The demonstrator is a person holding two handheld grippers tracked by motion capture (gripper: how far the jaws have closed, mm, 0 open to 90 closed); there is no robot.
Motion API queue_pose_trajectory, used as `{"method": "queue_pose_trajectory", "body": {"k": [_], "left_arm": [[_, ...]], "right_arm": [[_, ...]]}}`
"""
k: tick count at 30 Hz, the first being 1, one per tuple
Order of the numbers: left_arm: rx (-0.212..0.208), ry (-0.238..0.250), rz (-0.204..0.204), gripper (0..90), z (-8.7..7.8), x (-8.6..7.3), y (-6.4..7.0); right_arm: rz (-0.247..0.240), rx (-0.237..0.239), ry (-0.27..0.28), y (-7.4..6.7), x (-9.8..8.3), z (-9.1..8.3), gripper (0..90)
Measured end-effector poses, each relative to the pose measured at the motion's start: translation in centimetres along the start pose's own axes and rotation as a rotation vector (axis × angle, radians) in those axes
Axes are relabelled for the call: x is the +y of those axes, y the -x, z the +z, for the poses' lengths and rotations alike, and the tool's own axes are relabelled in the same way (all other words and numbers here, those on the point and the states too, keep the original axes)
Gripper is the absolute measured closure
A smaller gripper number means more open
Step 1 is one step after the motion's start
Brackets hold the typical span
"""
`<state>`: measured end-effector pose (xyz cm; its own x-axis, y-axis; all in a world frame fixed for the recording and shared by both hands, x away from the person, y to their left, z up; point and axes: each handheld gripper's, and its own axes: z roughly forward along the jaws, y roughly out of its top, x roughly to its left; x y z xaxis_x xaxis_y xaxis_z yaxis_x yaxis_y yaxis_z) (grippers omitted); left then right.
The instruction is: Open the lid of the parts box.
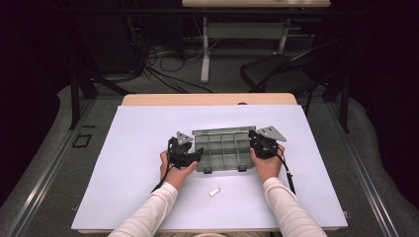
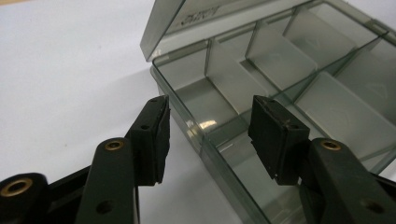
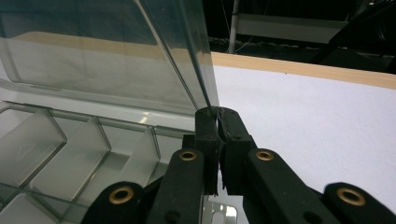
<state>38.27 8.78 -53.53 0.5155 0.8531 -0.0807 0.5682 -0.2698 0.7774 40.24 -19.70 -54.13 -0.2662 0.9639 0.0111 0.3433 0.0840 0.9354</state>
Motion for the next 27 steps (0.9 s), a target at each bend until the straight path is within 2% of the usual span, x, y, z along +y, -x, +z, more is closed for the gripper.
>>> {"method": "queue_pose_trajectory", "body": {"k": [4,7,14,17,19,21,24,27], "left_arm": [[0.009,-0.016,-0.008,46.4,0.4,-0.9,0.2],[-0.002,-0.026,-0.029,45.2,0.6,-1.5,0.4],[0.014,-0.055,-0.020,48.6,1.6,-2.0,0.5],[0.002,-0.070,-0.019,49.9,1.9,-2.0,0.3],[-0.005,-0.061,-0.019,52.0,2.0,-2.1,0.4],[-0.006,-0.058,-0.013,53.4,2.1,-2.1,0.4],[-0.009,-0.052,0.034,52.7,2.3,-2.1,0.5],[-0.011,-0.052,0.046,52.8,2.3,-2.1,0.5]], "right_arm": [[-0.003,-0.007,-0.007,-0.1,-0.1,0.0,88.2],[-0.002,-0.003,-0.009,-0.1,-0.1,-0.1,88.2],[-0.002,-0.008,-0.012,-0.2,-0.2,-0.1,88.4],[-0.004,-0.011,-0.012,-0.2,-0.2,-0.2,88.3],[0.000,-0.011,-0.013,-0.2,-0.2,-0.3,88.4],[-0.002,-0.014,-0.011,-0.2,-0.2,-0.3,88.3],[-0.006,-0.019,-0.011,-0.3,-0.2,-0.5,88.3],[0.010,-0.019,-0.010,-0.2,-0.1,-0.6,88.3]]}}
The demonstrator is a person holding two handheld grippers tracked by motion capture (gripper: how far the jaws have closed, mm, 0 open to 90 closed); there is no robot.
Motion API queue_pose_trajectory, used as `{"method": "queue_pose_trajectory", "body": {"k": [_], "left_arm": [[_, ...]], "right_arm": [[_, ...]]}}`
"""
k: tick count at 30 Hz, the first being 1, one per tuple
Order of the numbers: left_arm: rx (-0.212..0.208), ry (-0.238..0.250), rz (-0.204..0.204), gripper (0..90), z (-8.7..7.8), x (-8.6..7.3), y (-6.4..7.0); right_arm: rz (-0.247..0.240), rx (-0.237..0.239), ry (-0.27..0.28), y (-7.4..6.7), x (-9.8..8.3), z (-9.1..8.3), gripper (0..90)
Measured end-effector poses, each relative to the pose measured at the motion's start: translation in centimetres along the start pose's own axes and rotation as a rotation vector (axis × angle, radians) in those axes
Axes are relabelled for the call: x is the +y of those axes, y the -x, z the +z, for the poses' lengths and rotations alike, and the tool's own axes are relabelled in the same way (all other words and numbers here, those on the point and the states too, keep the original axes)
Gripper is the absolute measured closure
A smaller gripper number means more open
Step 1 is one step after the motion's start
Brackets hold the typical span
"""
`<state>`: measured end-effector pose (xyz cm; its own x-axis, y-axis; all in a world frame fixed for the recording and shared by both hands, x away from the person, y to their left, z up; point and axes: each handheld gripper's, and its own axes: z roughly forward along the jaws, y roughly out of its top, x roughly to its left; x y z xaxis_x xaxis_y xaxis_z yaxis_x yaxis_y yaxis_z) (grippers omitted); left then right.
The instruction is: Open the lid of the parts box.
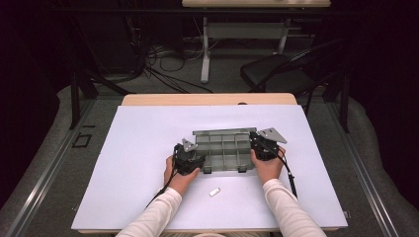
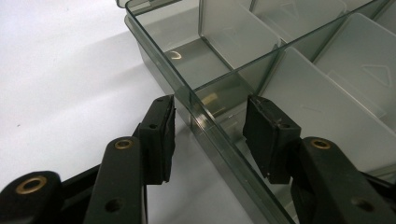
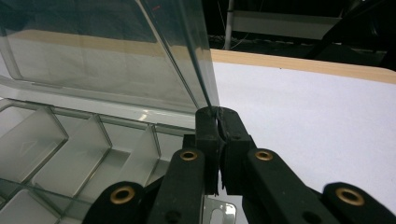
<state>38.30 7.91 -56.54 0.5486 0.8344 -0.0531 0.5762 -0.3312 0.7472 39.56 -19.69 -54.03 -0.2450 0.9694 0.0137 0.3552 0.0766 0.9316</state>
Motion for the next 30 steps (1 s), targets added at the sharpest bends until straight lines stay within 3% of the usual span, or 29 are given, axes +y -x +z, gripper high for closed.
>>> {"method": "queue_pose_trajectory", "body": {"k": [12,19,30], "left_arm": [[0.005,-0.012,0.001,54.0,0.13,0.09,0.01],[-0.002,-0.028,0.005,54.1,0.11,0.22,-0.02],[-0.005,-0.029,0.013,54.3,0.19,0.31,-0.14]], "right_arm": [[-0.009,-0.014,0.015,0.03,-0.27,0.09,88.0],[0.016,-0.004,0.014,0.09,-0.25,0.29,86.5],[0.027,-0.027,0.008,0.00,0.10,0.40,87.6]]}}
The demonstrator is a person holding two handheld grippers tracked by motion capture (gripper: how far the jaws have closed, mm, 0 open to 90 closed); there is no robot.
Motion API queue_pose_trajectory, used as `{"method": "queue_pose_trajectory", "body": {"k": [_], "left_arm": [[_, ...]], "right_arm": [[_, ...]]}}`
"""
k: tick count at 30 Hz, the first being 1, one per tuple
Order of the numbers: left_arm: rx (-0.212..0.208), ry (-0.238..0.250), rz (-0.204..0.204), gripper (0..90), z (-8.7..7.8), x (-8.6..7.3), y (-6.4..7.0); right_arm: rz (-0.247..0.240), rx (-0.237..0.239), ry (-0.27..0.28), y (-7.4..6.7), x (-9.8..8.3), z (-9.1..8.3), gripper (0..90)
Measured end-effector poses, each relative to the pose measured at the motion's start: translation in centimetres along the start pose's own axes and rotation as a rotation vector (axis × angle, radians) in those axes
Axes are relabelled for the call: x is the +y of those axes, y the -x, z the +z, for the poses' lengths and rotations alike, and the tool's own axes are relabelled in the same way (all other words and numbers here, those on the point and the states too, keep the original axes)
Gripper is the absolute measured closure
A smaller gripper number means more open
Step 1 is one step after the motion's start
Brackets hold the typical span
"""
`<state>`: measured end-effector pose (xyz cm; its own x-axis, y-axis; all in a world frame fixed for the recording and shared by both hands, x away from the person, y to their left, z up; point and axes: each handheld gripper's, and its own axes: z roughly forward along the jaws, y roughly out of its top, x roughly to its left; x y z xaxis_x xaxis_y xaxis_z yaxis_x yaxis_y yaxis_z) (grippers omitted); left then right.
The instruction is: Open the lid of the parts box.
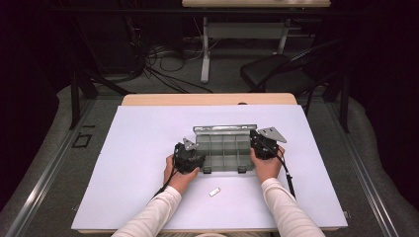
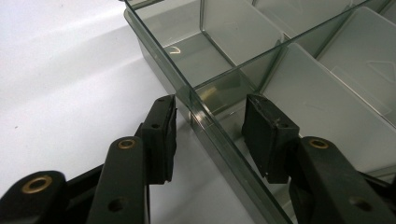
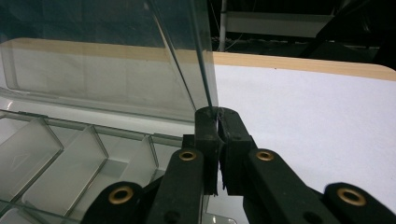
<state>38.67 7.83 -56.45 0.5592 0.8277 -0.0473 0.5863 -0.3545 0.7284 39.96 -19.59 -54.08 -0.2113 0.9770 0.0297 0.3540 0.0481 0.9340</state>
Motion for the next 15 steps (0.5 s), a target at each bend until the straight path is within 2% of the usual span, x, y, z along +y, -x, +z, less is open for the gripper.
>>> {"method": "queue_pose_trajectory", "body": {"k": [5,10,15], "left_arm": [[-0.007,-0.006,0.003,54.5,0.0,0.0,-0.1],[-0.008,-0.002,0.003,54.4,0.0,0.0,-0.1],[-0.019,-0.007,-0.002,54.4,0.0,0.0,-0.2]], "right_arm": [[0.002,-0.007,-0.014,0.0,0.3,0.1,88.0],[0.046,-0.006,-0.050,0.1,1.1,0.5,88.1],[0.056,-0.014,-0.080,0.3,2.1,1.4,88.4]]}}
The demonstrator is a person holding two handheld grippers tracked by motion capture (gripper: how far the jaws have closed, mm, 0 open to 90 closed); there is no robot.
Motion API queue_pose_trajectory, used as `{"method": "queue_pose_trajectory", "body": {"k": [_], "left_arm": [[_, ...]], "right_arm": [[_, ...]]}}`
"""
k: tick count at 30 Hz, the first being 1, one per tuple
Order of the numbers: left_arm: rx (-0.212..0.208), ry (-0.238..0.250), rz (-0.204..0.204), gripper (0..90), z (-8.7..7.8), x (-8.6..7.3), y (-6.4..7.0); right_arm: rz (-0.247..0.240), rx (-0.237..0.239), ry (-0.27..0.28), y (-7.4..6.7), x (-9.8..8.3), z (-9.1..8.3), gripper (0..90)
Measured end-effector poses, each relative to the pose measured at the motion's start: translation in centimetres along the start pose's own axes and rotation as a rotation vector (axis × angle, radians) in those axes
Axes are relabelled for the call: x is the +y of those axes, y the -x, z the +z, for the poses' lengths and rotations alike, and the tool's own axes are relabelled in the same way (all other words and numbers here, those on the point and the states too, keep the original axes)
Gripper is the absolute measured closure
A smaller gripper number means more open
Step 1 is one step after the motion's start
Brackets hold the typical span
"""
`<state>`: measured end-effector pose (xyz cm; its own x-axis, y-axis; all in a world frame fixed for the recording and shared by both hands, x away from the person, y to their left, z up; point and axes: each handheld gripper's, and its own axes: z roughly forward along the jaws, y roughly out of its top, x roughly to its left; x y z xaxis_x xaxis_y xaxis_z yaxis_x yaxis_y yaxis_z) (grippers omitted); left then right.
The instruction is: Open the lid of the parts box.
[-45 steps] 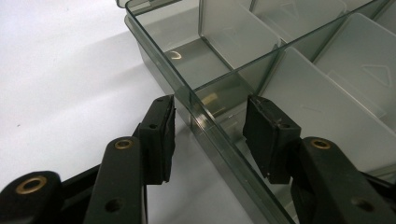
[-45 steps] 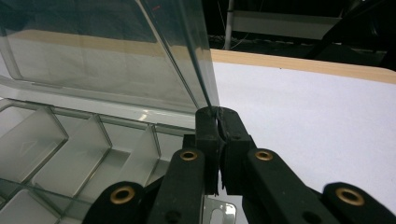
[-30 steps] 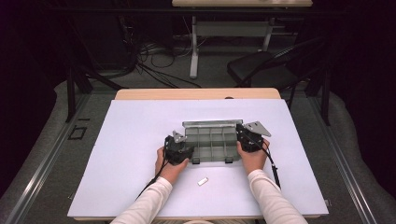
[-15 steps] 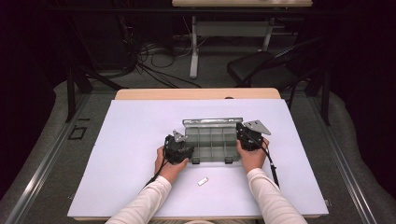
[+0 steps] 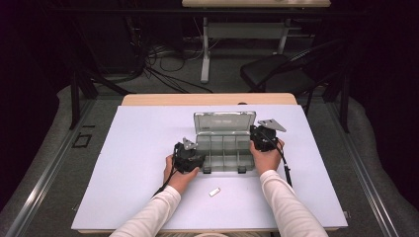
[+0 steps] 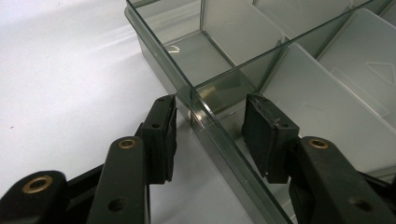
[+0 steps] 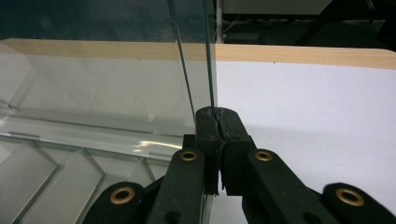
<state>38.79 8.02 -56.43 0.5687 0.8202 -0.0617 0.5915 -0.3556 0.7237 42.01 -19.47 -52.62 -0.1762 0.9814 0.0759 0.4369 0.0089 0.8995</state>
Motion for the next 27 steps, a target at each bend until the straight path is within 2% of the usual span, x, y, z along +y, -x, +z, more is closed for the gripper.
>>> {"method": "queue_pose_trajectory", "body": {"k": [6,7,13,27], "left_arm": [[-0.001,0.002,-0.001,54.3,0.0,0.0,0.0],[0.004,0.009,-0.006,54.2,0.1,-0.1,0.0],[0.003,0.012,-0.006,54.2,0.1,-0.1,0.0],[0.004,0.013,-0.007,54.3,0.1,-0.1,0.0]], "right_arm": [[0.012,-0.010,-0.025,0.1,0.7,1.0,88.8],[0.032,-0.010,-0.039,0.2,1.0,1.5,88.9],[0.039,-0.014,-0.070,0.3,1.5,2.4,89.1],[0.054,-0.021,-0.110,0.5,2.0,3.3,89.3]]}}
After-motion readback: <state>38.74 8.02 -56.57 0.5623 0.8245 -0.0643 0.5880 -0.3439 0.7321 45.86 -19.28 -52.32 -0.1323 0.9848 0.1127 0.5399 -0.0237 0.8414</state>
